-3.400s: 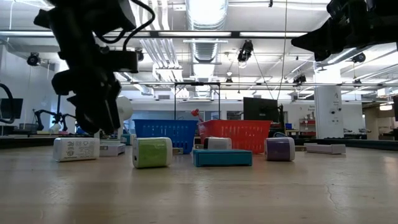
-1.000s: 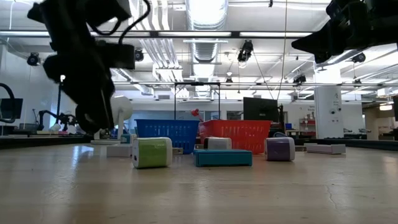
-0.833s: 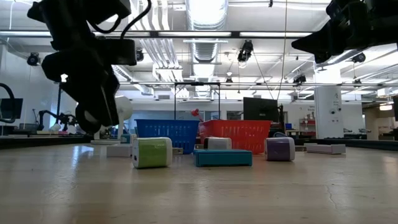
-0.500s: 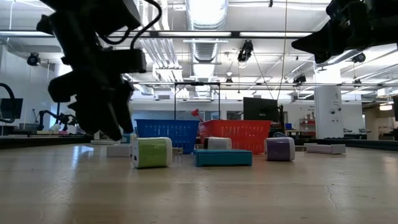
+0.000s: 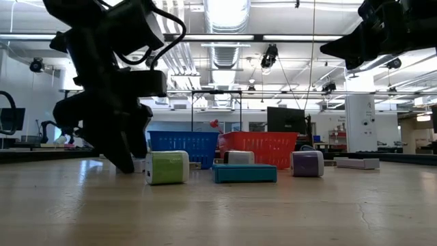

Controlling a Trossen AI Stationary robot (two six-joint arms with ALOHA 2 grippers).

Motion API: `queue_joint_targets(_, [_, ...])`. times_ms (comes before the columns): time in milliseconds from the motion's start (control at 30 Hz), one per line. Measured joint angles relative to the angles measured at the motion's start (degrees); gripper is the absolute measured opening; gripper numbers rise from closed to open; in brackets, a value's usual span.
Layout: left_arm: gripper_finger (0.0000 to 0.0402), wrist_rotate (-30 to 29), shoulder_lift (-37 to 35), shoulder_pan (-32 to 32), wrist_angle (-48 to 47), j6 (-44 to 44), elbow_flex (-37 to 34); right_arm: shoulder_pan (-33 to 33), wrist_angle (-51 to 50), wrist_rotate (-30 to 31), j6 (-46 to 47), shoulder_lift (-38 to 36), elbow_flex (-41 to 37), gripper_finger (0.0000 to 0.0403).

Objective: Pick & Place Office items
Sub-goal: Put the left white digital clock into the blue bin

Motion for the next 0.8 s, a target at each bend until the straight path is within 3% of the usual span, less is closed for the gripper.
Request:
queue_joint_targets(167, [0.0348,1.38,1.02,0.04,0.66,-1.26,0.17,-0.01,-0.02,0.0,-0.26,0.02,0.0,0.0008])
queue_joint_targets(333, [0.0288,1.85,-0.13,0.0,0.44,-1.26,0.06,0.0,-0.02,0.0,-0.46,0.0,-0.02,0.0008])
queue_joint_targets(433, [0.0287,3.11,-1.82,-0.3,-1.0,-1.5,-0.16,0.0,-0.04,0.0,-0.75,0.0,-0.02,0.0008])
queue_joint_targets(800, [0.0287,0.05,-17.09,-7.12,-6.59,-2.72,-0.18,0.01,0.0,-0.02,0.13,0.02,-0.08,0.0008])
